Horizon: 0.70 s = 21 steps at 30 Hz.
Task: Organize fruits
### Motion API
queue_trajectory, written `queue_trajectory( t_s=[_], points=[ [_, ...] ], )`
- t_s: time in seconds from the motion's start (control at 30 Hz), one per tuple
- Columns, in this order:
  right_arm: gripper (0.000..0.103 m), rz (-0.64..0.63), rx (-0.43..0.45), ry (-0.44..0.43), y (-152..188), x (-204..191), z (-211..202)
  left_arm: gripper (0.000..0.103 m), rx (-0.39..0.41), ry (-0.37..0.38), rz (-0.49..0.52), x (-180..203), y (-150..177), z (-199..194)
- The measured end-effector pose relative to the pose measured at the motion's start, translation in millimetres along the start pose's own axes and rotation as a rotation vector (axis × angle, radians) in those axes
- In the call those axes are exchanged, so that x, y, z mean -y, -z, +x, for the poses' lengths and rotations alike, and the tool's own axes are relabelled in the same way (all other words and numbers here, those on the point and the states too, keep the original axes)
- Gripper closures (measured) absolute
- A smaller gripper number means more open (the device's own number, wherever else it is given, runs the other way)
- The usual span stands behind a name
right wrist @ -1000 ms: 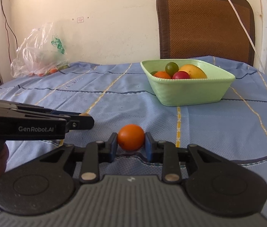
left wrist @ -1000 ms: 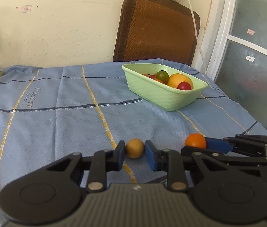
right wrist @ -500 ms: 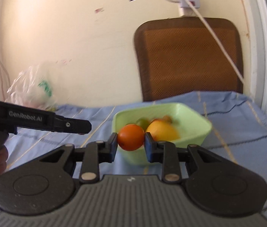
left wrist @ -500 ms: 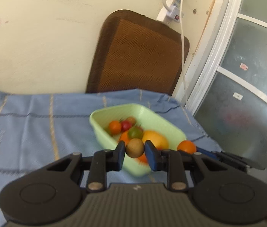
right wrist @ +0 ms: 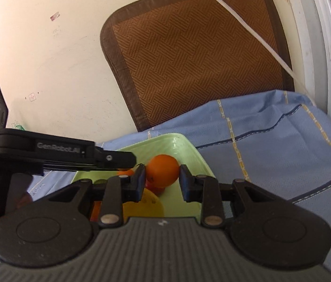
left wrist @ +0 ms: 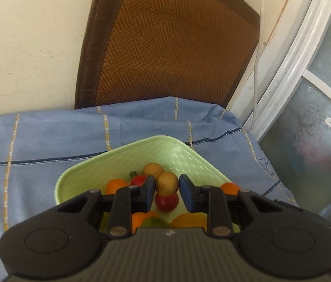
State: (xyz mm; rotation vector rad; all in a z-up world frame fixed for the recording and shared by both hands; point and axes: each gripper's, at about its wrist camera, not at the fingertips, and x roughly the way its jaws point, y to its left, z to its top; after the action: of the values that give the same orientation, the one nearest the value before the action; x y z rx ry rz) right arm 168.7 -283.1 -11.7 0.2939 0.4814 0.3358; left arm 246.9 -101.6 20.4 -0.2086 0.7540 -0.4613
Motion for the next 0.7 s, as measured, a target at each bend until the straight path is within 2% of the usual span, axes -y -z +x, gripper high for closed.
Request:
queue_trajectory(
  t_s=[0.1, 0.23, 0.37, 0.43, 0.53, 0.57, 0.6, 0.63, 0.67, 0.7],
  points=[
    [0.068, -0.004, 0.004, 0.009, 1, 2, 0, 0.07, -0.007, -0.009, -0.013, 0, 2, 5],
    [0.067, 0.025, 0.033, 0.005, -1, 6, -5, 0.07, 0.01, -0.024, -0.031, -2, 4, -5],
    [0.067, 0.075, 0.075, 0.027, 0, 13, -18, 0.07, 0.059, -0.046, -0.022, 2, 7, -33],
    [0.067, 0.108, 0.095, 0.057, 0, 16, -26, 0.07, 0.086, -0.073, 0.007, 10, 11, -51],
    [0.067, 0.154, 0.132, 0.081, 5, 12, -46, 0.07, 0.107, -0.159, 0.08, 26, 25, -74],
    [0.067, 0.165, 0.14, 0.077, 8, 9, -53, 0.065, 0.112, -0.184, 0.101, 30, 31, -81],
    [0.067, 0.171, 0.147, 0.076, 13, 5, -61, 0.055, 0.119, -0.209, 0.121, 36, 38, -89],
    [0.064, 0.174, 0.152, 0.077, 19, -2, -70, 0.05, 0.131, -0.233, 0.141, 39, 45, -97],
    [0.058, 0.175, 0.155, 0.078, 24, -8, -77, 0.048, 0.143, -0.254, 0.161, 42, 52, -105],
    [0.059, 0.177, 0.157, 0.078, 30, -14, -84, 0.048, 0.155, -0.278, 0.184, 46, 60, -113]
  ],
)
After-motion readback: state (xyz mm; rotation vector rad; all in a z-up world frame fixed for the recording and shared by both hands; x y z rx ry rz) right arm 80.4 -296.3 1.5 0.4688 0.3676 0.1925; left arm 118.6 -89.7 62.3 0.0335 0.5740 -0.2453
